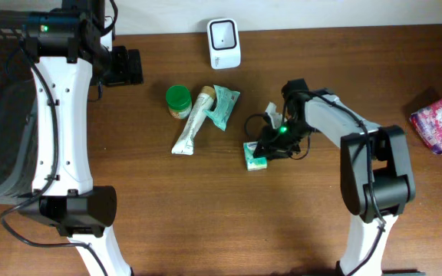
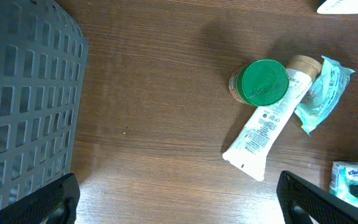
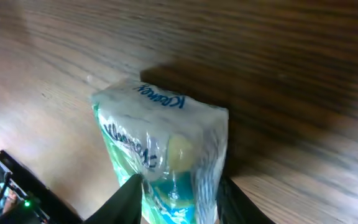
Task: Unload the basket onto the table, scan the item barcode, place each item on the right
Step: 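Regrasp the Kleenex pack from above with the right gripper, then lift the Kleenex pack and hold it at the scanner face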
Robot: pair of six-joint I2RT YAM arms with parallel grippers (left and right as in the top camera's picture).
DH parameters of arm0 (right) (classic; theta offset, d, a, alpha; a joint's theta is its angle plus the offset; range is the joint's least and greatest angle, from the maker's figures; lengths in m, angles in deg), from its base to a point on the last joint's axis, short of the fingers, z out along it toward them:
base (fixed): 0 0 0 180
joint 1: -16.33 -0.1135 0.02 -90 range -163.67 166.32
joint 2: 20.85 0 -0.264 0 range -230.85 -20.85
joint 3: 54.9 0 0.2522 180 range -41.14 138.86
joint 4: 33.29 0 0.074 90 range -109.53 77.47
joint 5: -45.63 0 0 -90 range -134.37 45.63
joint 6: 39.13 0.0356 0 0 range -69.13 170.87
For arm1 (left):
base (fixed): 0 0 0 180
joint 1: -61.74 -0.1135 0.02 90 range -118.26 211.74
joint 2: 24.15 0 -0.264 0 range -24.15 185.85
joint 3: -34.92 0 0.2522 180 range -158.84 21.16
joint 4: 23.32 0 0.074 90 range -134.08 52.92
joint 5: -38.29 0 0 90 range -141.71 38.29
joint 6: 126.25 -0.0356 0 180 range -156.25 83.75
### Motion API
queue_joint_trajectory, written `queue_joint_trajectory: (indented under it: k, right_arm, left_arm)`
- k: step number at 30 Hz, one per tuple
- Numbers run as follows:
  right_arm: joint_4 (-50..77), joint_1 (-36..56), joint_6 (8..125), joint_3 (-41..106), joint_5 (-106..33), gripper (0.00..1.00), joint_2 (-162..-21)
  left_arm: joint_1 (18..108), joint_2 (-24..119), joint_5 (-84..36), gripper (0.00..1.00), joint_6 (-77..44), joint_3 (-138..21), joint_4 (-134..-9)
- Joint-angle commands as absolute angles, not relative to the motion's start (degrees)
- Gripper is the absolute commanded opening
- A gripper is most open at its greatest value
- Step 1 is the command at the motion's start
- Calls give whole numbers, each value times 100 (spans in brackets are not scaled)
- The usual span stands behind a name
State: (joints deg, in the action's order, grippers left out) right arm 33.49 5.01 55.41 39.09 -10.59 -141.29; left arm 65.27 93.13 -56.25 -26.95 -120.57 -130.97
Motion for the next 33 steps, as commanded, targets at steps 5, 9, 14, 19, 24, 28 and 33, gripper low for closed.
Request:
queue_joint_trajectory:
  k: [5,9,14,19,24,28,33]
  right_arm:
    - [3161,156,5976,3865,-731,4,-14024]
    - [3071,532,5115,4370,1929,4,-14022]
    - [2291,895,5110,5170,3850,4,-14022]
    - [1303,869,5324,5179,4455,4,-14018]
    - [271,895,5370,5179,4455,4,-14018]
    - [-11,895,5460,5179,4455,4,-14018]
    - [-290,882,5455,5179,4455,4,-14018]
  left_arm:
    - [6531,9330,-5649,99,-2644,-12033,-13106]
    - [6531,9330,-5649,99,-2644,-12035,-13106]
    - [6531,9330,-5649,99,-2644,-12035,-13103]
    - [6531,9330,-5649,99,-2644,-12035,-13103]
    - [6531,9330,-5649,99,-2644,-12035,-13106]
    - [6531,9330,-5649,99,-2644,-12035,-13106]
    - [6531,9330,-5649,99,-2644,-12033,-13106]
